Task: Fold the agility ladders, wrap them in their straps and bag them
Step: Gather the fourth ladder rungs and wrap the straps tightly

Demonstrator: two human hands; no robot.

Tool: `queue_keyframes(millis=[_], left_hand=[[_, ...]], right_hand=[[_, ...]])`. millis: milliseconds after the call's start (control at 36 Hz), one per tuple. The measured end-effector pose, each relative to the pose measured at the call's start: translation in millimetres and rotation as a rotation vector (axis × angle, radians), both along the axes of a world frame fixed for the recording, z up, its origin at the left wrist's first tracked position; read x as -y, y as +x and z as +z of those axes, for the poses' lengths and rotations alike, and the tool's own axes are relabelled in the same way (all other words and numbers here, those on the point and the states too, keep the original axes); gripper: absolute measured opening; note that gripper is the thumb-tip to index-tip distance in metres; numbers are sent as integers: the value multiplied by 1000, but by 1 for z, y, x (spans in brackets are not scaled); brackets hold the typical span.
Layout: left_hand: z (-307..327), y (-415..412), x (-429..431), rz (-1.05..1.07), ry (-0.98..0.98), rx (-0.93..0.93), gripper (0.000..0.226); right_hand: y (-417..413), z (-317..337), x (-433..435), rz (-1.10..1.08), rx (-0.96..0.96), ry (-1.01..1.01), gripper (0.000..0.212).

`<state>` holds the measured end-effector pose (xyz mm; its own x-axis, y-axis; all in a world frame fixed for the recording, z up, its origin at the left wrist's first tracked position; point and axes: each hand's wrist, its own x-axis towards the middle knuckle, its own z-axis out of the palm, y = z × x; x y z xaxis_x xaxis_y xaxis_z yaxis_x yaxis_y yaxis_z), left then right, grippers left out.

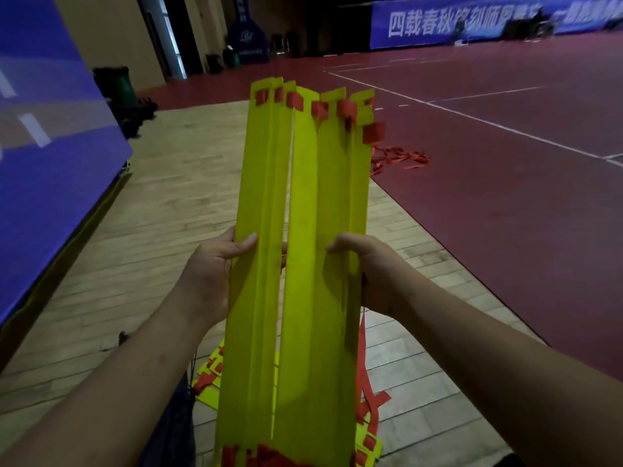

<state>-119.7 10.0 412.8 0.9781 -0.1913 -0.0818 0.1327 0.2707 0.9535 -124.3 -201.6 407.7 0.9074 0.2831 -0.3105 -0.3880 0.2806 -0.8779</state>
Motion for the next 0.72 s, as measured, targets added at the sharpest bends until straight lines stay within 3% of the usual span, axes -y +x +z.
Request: queue_keyframes(millis=[250,389,500,722], left_hand=[[-3,2,6,-38,78,27,28],[-11,6,12,23,150,30,32],[-16,3,22,38,154,17,35],[-20,3,22,44,275,40,34]], right_hand=[[3,-5,0,-50,-28,0,14],[1,-4,-6,-34,11,55,64],[-2,-5,-4,-7,83,52,44],[-3,8,3,-107,165,39,68]])
